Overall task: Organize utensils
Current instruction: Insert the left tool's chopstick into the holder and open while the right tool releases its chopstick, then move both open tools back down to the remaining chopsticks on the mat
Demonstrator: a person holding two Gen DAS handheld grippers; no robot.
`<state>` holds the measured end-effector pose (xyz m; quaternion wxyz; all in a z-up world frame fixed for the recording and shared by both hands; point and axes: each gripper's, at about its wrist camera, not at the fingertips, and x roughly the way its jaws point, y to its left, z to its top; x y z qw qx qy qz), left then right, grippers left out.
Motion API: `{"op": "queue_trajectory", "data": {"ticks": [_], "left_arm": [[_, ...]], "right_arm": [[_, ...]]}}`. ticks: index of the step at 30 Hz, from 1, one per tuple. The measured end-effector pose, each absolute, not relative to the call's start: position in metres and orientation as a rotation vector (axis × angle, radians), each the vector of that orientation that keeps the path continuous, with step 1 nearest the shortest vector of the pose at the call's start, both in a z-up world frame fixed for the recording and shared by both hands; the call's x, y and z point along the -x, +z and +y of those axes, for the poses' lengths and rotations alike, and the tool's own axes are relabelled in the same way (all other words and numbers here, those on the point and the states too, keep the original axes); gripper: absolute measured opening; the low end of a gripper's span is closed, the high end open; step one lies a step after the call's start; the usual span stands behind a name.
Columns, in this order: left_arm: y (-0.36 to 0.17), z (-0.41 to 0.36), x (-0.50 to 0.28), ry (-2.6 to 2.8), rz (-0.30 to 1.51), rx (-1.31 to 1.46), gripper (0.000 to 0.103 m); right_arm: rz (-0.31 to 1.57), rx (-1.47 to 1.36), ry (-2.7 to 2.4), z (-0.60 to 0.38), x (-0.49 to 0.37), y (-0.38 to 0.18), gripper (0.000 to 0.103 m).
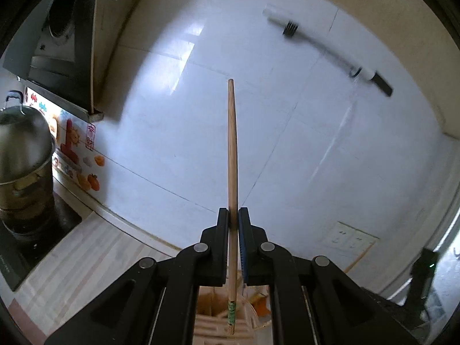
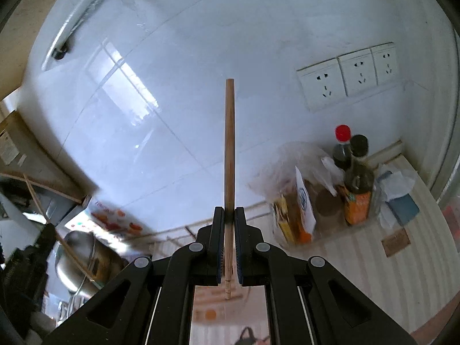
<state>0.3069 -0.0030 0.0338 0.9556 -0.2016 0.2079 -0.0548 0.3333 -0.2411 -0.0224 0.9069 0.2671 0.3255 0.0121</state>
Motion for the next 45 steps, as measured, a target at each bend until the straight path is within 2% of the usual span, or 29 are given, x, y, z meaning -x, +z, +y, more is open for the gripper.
{"op": "queue_trajectory", "data": {"ticks": [9, 16, 27, 32, 34, 35, 36, 37, 38, 39, 43, 45], "left_arm": [[-0.024, -0.014, -0.347, -0.070, 0.472, 0.399, 0.005], [-0.046, -0.026, -0.359, -0.074, 0.468, 0.353, 0.005], [-0.055, -0.035, -0.356, -0.090, 0.516, 0.292, 0.005], [-0.049, -0.039, -0.353, -0.105, 0.592, 0.213, 0.007], [-0.038, -0.039, -0.346, -0.110, 0.619, 0.172, 0.015], [-0.034, -0.038, -0.343, -0.108, 0.623, 0.162, 0.021], [-0.025, -0.036, -0.338, -0.099, 0.622, 0.152, 0.045], [-0.018, -0.033, -0.333, -0.085, 0.622, 0.145, 0.079], [-0.010, -0.029, -0.328, -0.070, 0.621, 0.140, 0.092], [-0.001, -0.023, -0.320, -0.054, 0.609, 0.139, 0.100], [0.009, -0.001, -0.298, 0.010, 0.647, 0.144, 0.103], [-0.003, 0.007, -0.289, 0.079, 0.713, 0.117, 0.103]], "right_arm": [[0.675, -0.606, -0.026, -0.243, -0.384, -0.057, 0.007], [0.683, -0.582, -0.004, -0.232, -0.400, -0.075, 0.007], [0.729, -0.525, 0.048, -0.222, -0.399, -0.092, 0.007], [0.798, -0.489, 0.122, -0.215, -0.398, -0.097, 0.008], [0.825, -0.472, 0.151, -0.212, -0.397, -0.096, 0.010], [0.834, -0.459, 0.159, -0.211, -0.395, -0.095, 0.023], [0.838, -0.448, 0.164, -0.212, -0.393, -0.092, 0.032], [0.835, -0.448, 0.169, -0.214, -0.389, -0.088, 0.046], [0.827, -0.454, 0.172, -0.217, -0.385, -0.084, 0.052], [0.814, -0.462, 0.172, -0.221, -0.380, -0.078, 0.052], [0.796, -0.473, 0.156, -0.240, -0.357, -0.061, 0.054], [0.802, -0.478, 0.140, -0.248, -0.341, -0.061, 0.059]]}}
